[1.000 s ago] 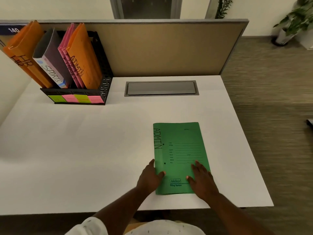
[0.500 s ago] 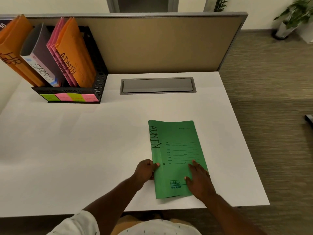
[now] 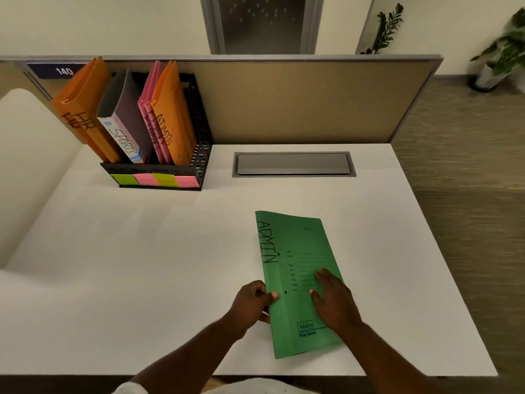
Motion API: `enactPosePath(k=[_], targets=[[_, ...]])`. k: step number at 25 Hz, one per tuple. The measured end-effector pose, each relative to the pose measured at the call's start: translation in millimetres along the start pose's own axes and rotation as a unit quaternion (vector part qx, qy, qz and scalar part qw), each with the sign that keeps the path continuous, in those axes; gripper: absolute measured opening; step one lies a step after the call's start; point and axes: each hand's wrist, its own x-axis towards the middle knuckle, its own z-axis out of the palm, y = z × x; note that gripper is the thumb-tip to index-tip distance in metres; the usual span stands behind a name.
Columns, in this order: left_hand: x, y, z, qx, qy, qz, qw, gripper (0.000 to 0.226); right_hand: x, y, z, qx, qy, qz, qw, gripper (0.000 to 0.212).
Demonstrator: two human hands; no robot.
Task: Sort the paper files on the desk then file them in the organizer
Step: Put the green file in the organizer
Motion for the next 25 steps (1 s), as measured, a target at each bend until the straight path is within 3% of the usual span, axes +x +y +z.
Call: enactPosePath(k=[4, 13, 17, 25], targets=[[-6, 9, -48, 0.004, -0.016, 0.028, 0.999, 0.022, 16, -56, 14, 0.007, 0.006, -0.009, 1.0, 0.057], [-12, 33, -224, 0.025, -0.018, 0.095, 0.995, 0.025, 61, -261, 43, 0.044, 0.043, -0.021, 0.998, 0.053], [-10, 39, -257, 0.04, 0.012, 0.13, 0.991, 0.034, 83, -329, 10, 0.092, 0.084, -0.02, 0.992, 0.059], [-19, 78, -248, 0.11, 0.105, 0.231, 0.961, 0.03, 145, -434, -107, 0.057, 0.165, -0.069, 0.982, 0.075]])
